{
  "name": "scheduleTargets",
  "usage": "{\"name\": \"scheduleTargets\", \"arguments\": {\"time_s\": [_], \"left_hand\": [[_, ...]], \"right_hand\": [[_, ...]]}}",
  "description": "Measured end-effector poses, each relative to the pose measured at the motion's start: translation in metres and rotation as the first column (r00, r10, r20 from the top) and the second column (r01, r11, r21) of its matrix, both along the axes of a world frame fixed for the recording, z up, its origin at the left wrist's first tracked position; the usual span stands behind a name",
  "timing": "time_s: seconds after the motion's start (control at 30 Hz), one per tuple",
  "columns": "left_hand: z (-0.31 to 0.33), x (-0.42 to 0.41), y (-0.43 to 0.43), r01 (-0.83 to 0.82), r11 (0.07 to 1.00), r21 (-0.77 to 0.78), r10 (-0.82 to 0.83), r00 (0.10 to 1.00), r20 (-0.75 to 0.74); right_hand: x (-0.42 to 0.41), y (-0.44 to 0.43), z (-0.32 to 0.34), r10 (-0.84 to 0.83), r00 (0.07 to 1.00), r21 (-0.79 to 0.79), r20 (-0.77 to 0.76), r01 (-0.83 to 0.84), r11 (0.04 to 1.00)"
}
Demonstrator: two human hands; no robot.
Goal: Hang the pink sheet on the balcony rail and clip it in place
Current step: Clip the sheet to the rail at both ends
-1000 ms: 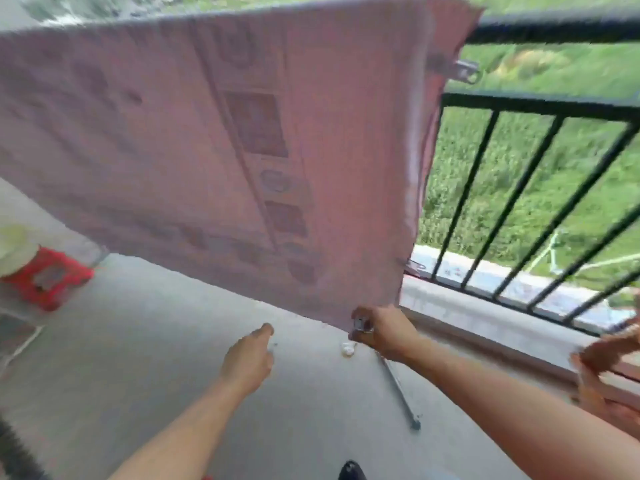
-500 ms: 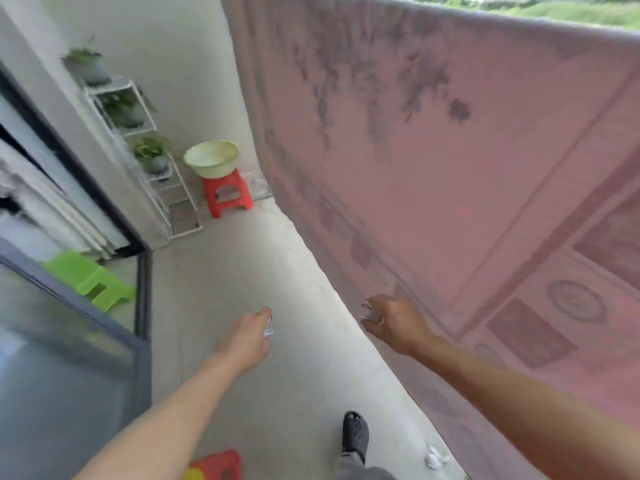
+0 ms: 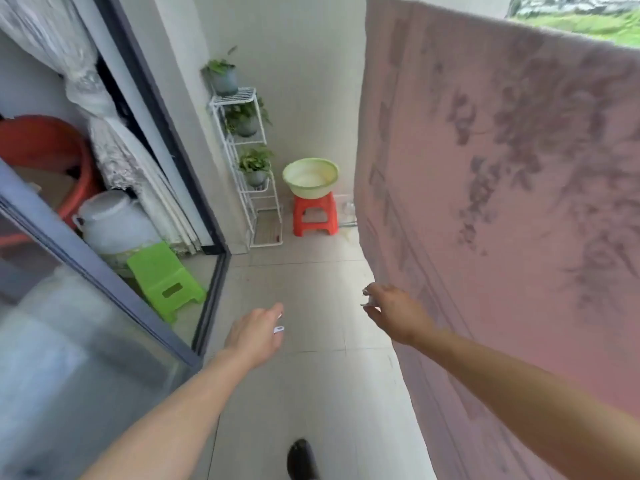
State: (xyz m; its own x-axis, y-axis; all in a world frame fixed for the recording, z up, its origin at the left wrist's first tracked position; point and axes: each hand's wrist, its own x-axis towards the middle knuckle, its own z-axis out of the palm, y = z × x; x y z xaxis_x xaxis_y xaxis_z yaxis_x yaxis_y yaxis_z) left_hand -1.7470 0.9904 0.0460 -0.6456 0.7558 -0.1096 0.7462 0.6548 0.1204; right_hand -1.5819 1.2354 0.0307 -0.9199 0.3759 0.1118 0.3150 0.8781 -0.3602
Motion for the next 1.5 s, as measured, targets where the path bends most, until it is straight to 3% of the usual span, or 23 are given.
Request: {"name": "scheduleTargets", "arguments": {"time_s": [0.37, 0.63, 0.93, 1.17, 1.5], "left_hand": [[0.013, -0.260, 0.136, 0.105, 0.994, -0.011, -0.106, 0.993, -0.043], [0.022, -0.410, 0.261, 0.191, 0.981, -0.014, -0.191, 0.981, -0.040], [0.029, -0.577, 0.421, 0.177, 0.984, 0.008, -0.177, 0.983, -0.056], [0.042, -0.690, 0.523, 0.201, 0.977, 0.069, -0.197, 0.978, -0.064], [0.048, -0.869, 0.705, 0.396, 0.901, 0.179, -0.399, 0.917, -0.022]], "right_hand": [[-0.256, 0.130, -0.003, -0.016, 0.998, 0.152, 0.055, 0.007, 0.988], [-0.396, 0.236, 0.004, -0.047, 0.999, 0.128, 0.028, 0.043, 0.991], [-0.554, 0.401, -0.002, -0.099, 0.993, 0.125, 0.067, 0.090, 0.988], [-0.657, 0.503, 0.030, -0.153, 0.987, 0.182, 0.040, 0.143, 0.973], [-0.778, 0.625, 0.074, -0.332, 0.932, 0.255, -0.143, 0.359, 0.898]]}}
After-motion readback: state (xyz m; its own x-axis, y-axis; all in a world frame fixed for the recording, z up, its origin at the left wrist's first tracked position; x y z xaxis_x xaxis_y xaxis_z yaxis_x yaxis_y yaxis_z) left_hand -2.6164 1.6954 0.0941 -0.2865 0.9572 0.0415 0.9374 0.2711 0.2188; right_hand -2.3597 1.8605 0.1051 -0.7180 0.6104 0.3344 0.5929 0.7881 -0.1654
